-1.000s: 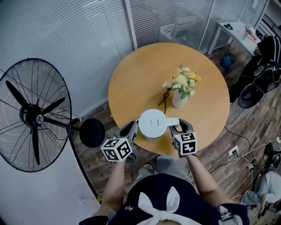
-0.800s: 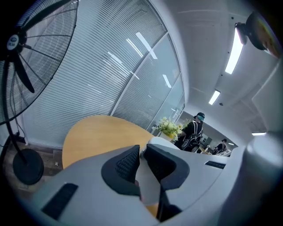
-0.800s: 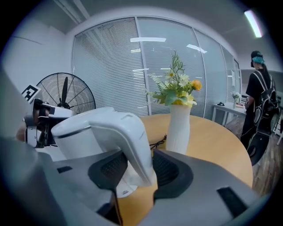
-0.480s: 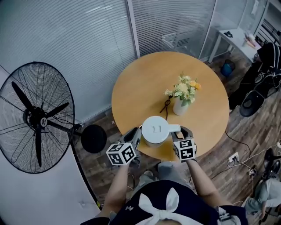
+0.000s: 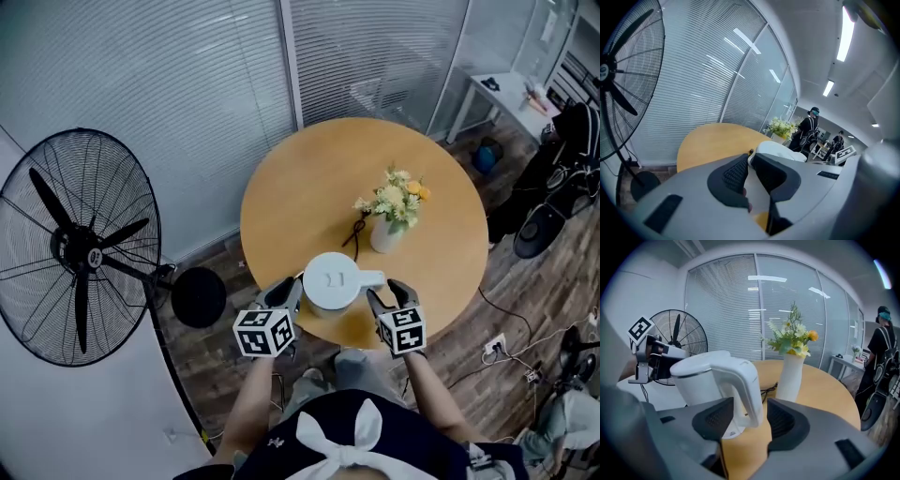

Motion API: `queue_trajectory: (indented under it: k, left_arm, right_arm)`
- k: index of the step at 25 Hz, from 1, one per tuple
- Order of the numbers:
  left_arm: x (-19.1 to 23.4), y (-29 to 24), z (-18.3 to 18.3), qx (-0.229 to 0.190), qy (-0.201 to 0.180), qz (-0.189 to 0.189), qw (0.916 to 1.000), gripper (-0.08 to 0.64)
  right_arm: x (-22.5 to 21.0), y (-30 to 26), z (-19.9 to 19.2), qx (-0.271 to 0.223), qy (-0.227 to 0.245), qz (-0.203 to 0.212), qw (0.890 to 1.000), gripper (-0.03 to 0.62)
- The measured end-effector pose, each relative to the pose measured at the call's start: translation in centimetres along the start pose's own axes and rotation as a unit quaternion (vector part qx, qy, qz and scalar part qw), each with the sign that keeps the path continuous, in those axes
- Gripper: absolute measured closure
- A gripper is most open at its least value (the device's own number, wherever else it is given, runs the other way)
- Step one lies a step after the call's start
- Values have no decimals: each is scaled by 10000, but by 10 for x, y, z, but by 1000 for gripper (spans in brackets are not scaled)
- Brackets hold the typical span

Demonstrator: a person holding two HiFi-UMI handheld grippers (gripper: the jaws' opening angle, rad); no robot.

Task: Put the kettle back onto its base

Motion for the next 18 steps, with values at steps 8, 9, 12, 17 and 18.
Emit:
queue_trajectory:
  k: [8, 9, 12, 17, 18]
  left_arm:
    - [-23, 21, 21, -394, -507, -111, 9979, 492]
    - [-28, 22, 24, -455, -643, -125, 9968, 494]
    - [-44, 28, 33, -600, -995, -174, 9931, 499]
    - [-62, 32, 38, -674, -1318, -217, 9887, 509]
    - [-65, 33, 39, -681, -1362, -231, 9881, 512]
  right_arm:
    - [5, 31, 33, -286, 332, -25, 9990, 383]
    - [8, 34, 38, -317, 396, -32, 9987, 387]
    - [14, 46, 51, -671, 333, -4, 9972, 419]
    - [26, 59, 70, -1320, 171, 295, 9907, 499]
    - [30, 61, 73, -1410, 208, 333, 9892, 518]
Point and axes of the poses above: the fingertips, and each gripper's own axes: y backward along the fingers, x to its left, z out of its top, the point moved 10 cm from there along y, backward along the fingers, and after that the axes turned 7 degrees about z, right-handed, at the moved point
